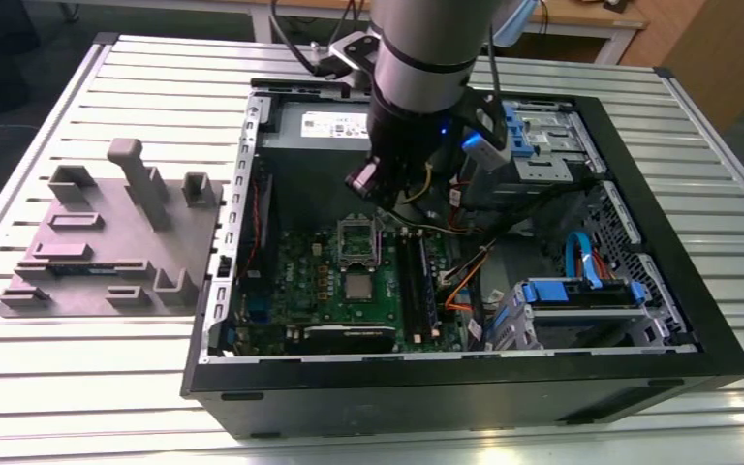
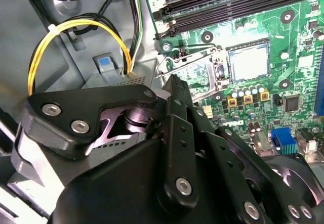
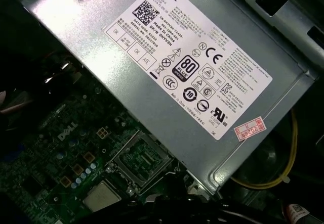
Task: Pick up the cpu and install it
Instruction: 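Close the cpu cover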
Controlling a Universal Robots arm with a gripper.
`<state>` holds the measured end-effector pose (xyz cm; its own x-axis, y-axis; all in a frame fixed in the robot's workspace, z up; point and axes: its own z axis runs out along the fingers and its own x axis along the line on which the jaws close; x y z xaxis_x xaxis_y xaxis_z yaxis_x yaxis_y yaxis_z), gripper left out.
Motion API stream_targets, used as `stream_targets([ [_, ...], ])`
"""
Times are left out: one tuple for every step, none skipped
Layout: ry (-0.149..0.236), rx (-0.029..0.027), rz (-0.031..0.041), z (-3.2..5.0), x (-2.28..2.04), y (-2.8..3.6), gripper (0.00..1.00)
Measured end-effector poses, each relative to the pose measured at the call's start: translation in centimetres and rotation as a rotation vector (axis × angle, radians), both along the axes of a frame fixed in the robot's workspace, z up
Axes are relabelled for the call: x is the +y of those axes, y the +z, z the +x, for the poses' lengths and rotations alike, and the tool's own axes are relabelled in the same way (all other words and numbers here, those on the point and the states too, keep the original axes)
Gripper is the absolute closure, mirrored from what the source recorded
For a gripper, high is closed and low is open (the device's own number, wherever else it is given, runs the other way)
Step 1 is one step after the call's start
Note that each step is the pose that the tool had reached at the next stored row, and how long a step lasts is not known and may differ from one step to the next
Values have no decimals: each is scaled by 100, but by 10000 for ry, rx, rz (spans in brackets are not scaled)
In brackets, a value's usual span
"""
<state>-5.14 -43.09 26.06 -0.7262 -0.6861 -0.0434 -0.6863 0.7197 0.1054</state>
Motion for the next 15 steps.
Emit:
stream_targets([
  [0, 0, -6, -2, 0, 8, 90],
  [0, 0, -11, -3, 0, 15, 90],
  [-1, 1, -16, -5, 0, 23, 90],
  [0, 0, -20, -7, 0, 30, 90],
  [0, 0, -24, -8, 0, 37, 90],
  [-1, 0, -29, -10, 0, 45, 90],
  [0, 0, -34, -12, 0, 53, 90],
  [0, 0, -39, -14, 0, 60, 90],
  [-1, 0, -43, -15, 0, 68, 90],
  [0, 1, -49, -17, 0, 75, 90],
  [0, 1, -53, -19, 0, 82, 90],
  [0, 0, -58, -20, 0, 90, 90],
  [0, 0, -62, -22, 0, 97, 90],
  [0, 0, -67, -24, 0, 105, 90],
  [0, 0, -72, -25, 0, 112, 90],
])
